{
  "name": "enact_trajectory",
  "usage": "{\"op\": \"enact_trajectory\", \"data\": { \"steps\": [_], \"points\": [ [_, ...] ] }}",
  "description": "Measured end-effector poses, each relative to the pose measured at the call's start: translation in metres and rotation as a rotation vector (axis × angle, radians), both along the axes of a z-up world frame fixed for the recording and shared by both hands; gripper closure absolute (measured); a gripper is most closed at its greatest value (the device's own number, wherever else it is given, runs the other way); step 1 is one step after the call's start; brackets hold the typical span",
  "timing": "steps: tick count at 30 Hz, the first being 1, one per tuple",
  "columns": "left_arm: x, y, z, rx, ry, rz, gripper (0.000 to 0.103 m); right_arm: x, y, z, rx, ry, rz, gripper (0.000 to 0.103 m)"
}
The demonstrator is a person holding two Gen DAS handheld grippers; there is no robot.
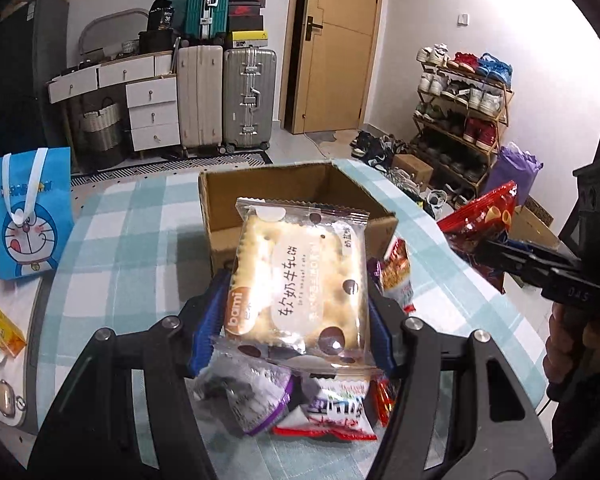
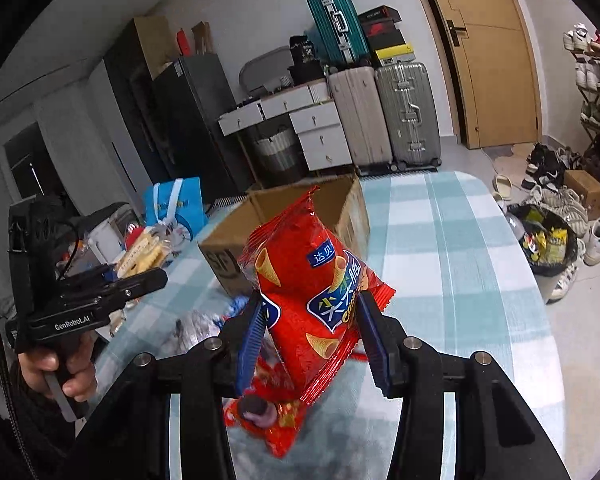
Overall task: Organize snacks
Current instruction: 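Carry the biscuit pack and chip bag into the SF box and release both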
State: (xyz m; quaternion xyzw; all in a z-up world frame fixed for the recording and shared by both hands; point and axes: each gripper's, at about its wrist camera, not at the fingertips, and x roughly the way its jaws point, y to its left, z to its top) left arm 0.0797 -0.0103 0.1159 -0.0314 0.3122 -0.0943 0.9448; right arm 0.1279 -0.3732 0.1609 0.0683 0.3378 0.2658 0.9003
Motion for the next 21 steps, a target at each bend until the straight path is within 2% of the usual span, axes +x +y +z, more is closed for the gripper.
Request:
{"op": "enact_trajectory", "data": {
  "steps": [6,21],
  "points": [
    [0.022,0.012,0.015,-0.016,-0.009,0.027,0.044,0.013,0.013,0.01,0.023,-0.017,-0.003,0.057],
    [0.089,0.012,0.015,-0.038,-0.023,0.059,0.043,0.053,0.065,0.011,0.115,-0.028,0.038,0.057]
  ]
}}
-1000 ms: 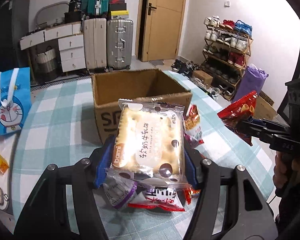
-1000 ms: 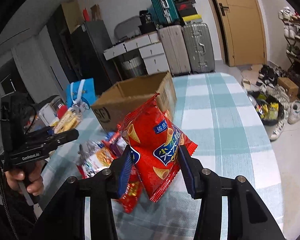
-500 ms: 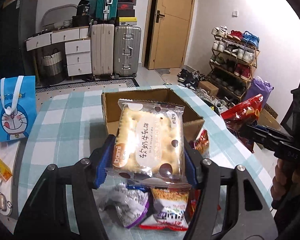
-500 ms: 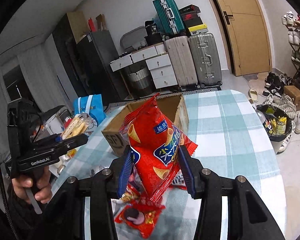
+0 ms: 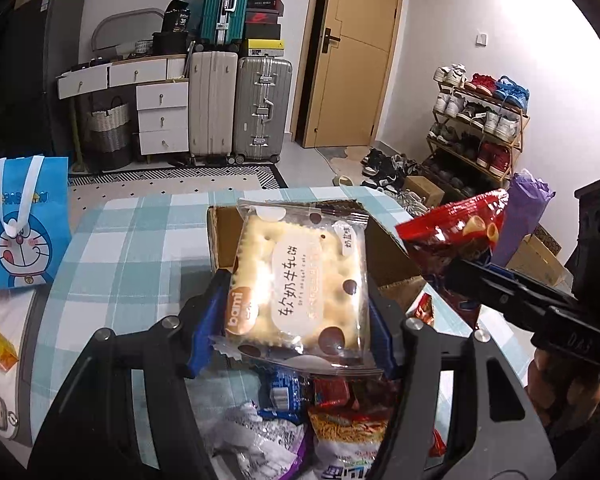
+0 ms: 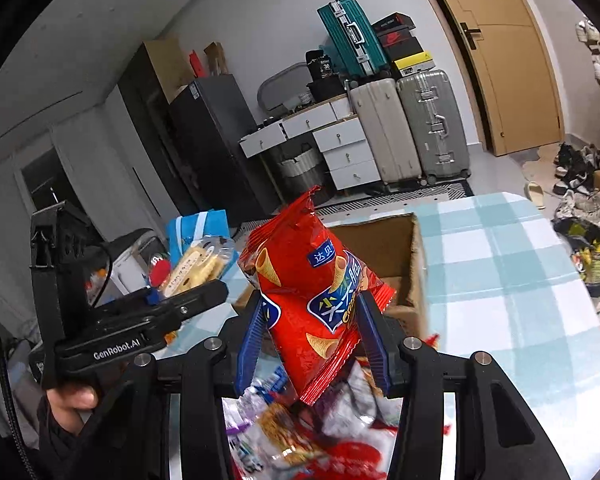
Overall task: Organize snacks
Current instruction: 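Carry the biscuit pack and chip bag into the SF box and release both, then withdraw both grippers from the box back toward the snack pile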
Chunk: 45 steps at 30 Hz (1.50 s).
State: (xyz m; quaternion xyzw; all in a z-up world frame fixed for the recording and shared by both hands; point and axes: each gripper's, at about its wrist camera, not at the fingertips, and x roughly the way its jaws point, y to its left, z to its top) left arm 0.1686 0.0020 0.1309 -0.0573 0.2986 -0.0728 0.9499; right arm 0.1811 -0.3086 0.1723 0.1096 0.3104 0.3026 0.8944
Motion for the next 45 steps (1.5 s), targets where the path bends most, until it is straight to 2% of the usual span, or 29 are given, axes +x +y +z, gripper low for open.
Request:
{"op": "enact_trajectory", "data": {
  "steps": [19,25,26,29,32,33,35,36,37,41,45],
  "points": [
    [0.069,-0.011,-0.036,0.016,0.035,0.058,0.043,0.046,0.019,-0.02,-0.013,0.05,-0.041,0.057],
    [0.091,-0.016,-0.047,0.064,0.048,0.084,0.043,0.052,0.027,-0.022,-0.05,0.038,-0.052,0.057],
    [0.093,-0.017,-0.048,0.068,0.047,0.094,0.042,0.055,0.028,-0.024,-0.051,0.046,-0.051,0.057],
    [0.094,-0.017,-0.05,0.066,0.035,0.112,0.032,0.061,0.029,-0.026,-0.062,0.048,-0.059,0.056],
    [0.091,-0.016,-0.046,0.057,0.012,0.116,0.02,0.058,0.025,-0.019,-0.06,0.017,-0.085,0.046],
    [0.09,-0.016,-0.045,0.055,0.005,0.113,0.019,0.056,0.023,-0.017,-0.066,0.008,-0.079,0.039],
    [0.083,-0.012,-0.045,0.057,0.008,0.113,0.015,0.05,0.019,-0.015,-0.113,-0.013,-0.092,0.025],
    [0.08,-0.012,-0.046,0.062,0.011,0.111,0.006,0.048,0.015,-0.015,-0.131,-0.015,-0.103,0.011],
    [0.072,-0.01,-0.046,0.068,0.007,0.109,0.0,0.046,0.011,-0.016,-0.142,-0.018,-0.11,0.002],
    [0.042,-0.012,-0.049,0.11,-0.02,0.109,0.001,0.031,-0.011,-0.02,-0.163,0.004,-0.11,0.001],
    [0.008,-0.009,-0.053,0.115,-0.033,0.118,0.001,0.012,-0.033,-0.024,-0.189,0.026,-0.124,0.0]
  ]
}}
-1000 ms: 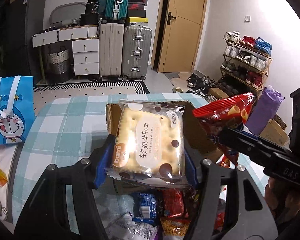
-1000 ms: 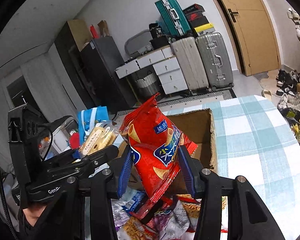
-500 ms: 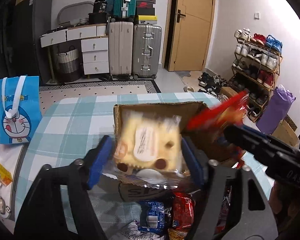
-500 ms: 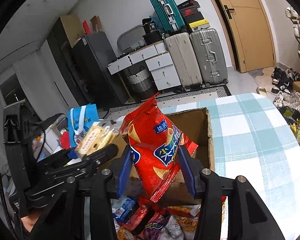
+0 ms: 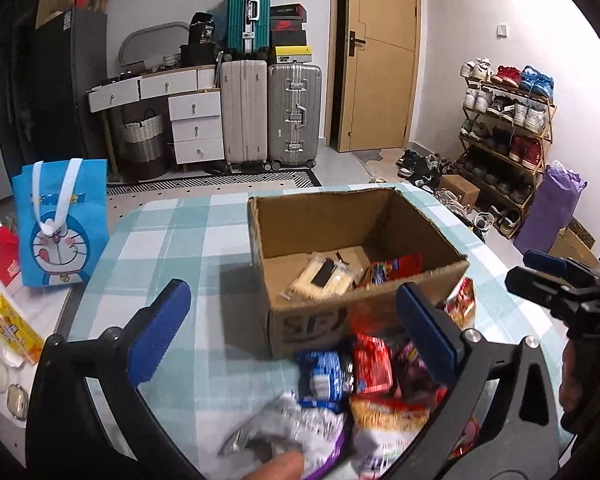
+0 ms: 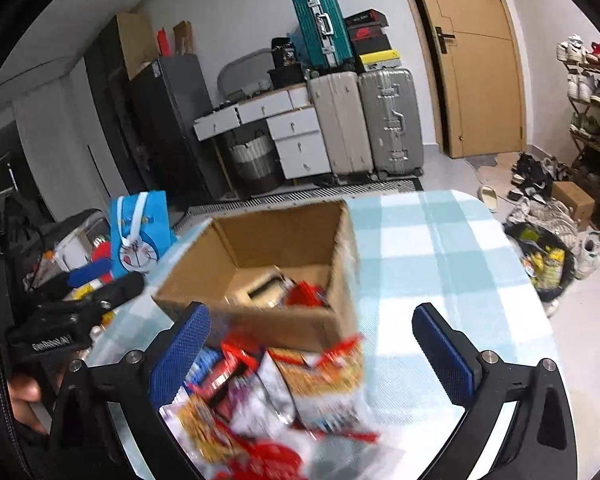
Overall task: Organize snacks
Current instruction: 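Withdraw both grippers from the box back toward the snack pile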
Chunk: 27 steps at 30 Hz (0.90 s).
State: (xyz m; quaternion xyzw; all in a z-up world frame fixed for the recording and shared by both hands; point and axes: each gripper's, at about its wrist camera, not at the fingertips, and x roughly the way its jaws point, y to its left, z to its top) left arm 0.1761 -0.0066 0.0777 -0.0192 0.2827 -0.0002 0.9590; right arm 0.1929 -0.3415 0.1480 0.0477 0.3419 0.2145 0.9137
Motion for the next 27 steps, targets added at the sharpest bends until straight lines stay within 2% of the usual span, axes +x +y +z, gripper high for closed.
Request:
{"op": "enact_trajectory", "data": {
  "steps": [7,9,13,18,24,27],
  "points": [
    [-0.05,0.011,-0.002,0.012,-0.048,0.046,0.001,-0.03,-0.015,-0.005,-0.044,-0.019,-0.017,0.0],
    [-0.063,0.013,-0.002,-0.006,-0.053,0.037,0.001,-0.039,-0.016,-0.006,-0.069,-0.031,-0.03,0.0],
    [-0.081,0.013,-0.004,-0.021,-0.047,0.019,0.001,-0.057,-0.017,-0.015,-0.054,0.001,-0.022,0.0],
    [-0.096,0.007,-0.014,0.018,-0.016,0.009,0.001,-0.076,-0.013,-0.034,-0.05,0.079,-0.015,0.0],
    [-0.105,0.011,-0.028,-0.036,0.025,0.008,0.001,-0.096,-0.014,-0.055,-0.081,0.14,-0.016,0.0],
    [-0.107,0.012,-0.039,-0.037,0.055,0.013,0.001,-0.1,-0.016,-0.06,-0.088,0.16,-0.024,0.0]
  ]
}}
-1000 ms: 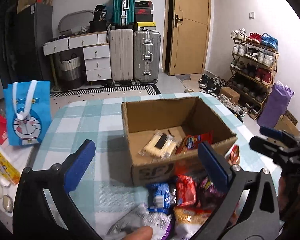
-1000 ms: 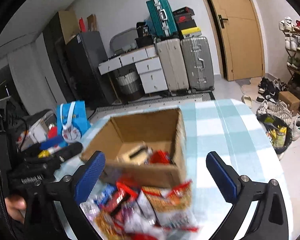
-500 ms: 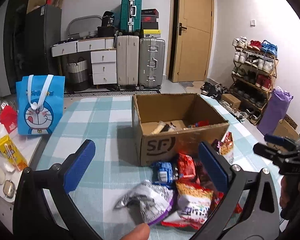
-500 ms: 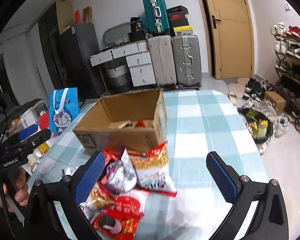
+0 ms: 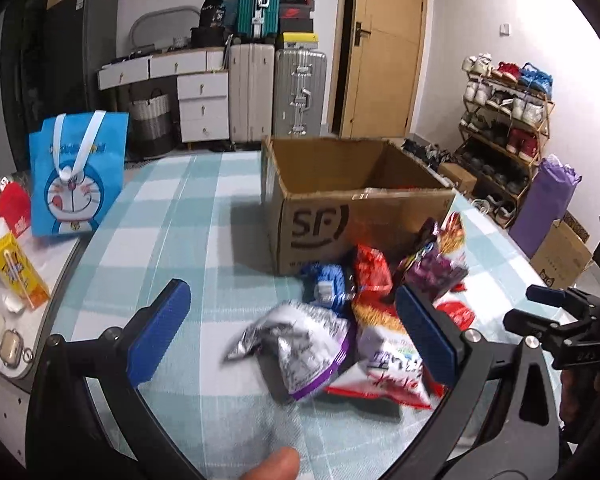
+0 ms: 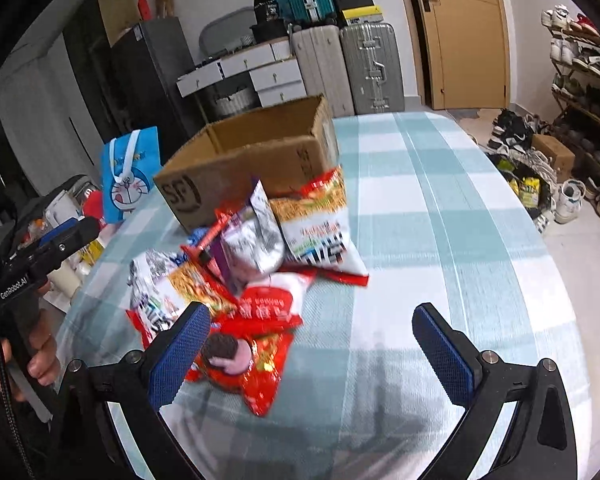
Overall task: Organize snacks
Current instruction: 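Withdraw both grippers from the box back toward the snack pile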
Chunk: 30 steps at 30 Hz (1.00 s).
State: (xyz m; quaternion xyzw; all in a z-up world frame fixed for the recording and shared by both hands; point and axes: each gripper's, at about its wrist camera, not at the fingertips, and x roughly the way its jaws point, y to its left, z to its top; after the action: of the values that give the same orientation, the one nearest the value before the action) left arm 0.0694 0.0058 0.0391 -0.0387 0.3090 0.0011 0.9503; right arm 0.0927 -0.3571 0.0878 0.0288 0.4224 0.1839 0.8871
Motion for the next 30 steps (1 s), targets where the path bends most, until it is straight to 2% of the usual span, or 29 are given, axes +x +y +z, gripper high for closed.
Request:
{"op": "enact_trajectory", "data": {
  "steps": [8,14,17,30],
  "points": [
    [-0.002,-0.006,-0.02,-0.023,0.054,-0.022,0.001,-0.006,0.013,-0.017,-0.032,0.044,0.028,0.0],
    [0.0,-0.023,-0.034,0.026,0.091,-0.066,0.001,-0.009,0.035,-0.029,-0.047,0.077,0.088,0.0],
    [0.003,-0.023,-0.038,0.015,0.106,-0.073,0.001,-0.01,0.045,-0.035,-0.066,0.089,0.112,0.0],
    [0.008,-0.01,-0.042,-0.005,0.125,-0.045,0.001,-0.005,0.073,-0.046,-0.114,0.117,0.128,0.0]
  ]
}}
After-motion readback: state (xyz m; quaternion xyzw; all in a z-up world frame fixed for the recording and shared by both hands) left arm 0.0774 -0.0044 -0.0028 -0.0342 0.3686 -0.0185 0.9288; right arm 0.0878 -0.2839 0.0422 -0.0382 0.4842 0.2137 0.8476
